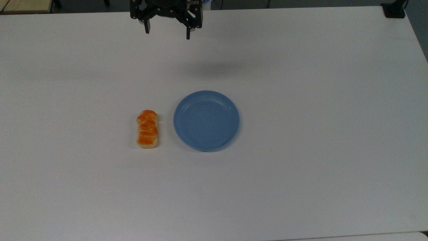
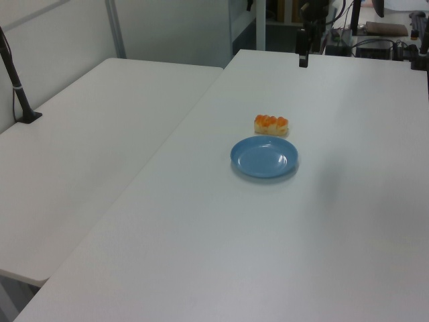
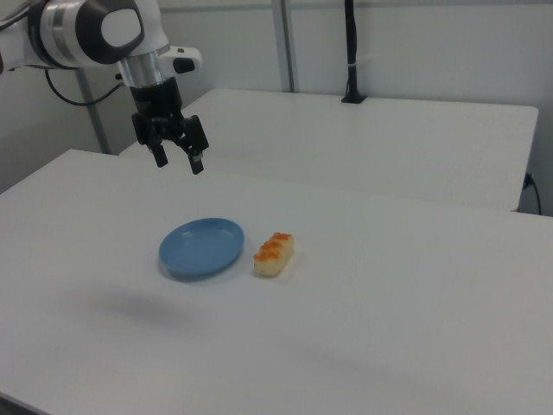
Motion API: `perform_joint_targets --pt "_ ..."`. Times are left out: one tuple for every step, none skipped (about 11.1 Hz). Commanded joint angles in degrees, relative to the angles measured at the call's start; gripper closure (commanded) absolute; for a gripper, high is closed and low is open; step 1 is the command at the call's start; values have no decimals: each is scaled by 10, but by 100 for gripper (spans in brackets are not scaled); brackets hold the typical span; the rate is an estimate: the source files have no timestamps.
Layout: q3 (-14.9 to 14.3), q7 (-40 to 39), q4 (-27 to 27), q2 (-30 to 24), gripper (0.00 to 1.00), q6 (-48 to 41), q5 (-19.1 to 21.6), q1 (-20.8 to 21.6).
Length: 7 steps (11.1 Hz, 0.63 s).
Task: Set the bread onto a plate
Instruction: 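Move the open gripper down over the orange-topped bread roll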
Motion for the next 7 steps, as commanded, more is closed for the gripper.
perform_joint_targets --pt "-10 -15 -17 -13 0 4 6 -10" --pt "-10 -16 -17 -13 0 4 7 -10" --pt "-10 -16 -17 -12 0 4 7 -10" --pt "-10 -19 -17 -12 0 4 7 -10" --pt "-10 -31 -17 -12 0 4 8 -12" --pt "-10 -40 -17 -12 0 4 9 -18" --pt "-10 -48 -17 -11 0 10 9 -22"
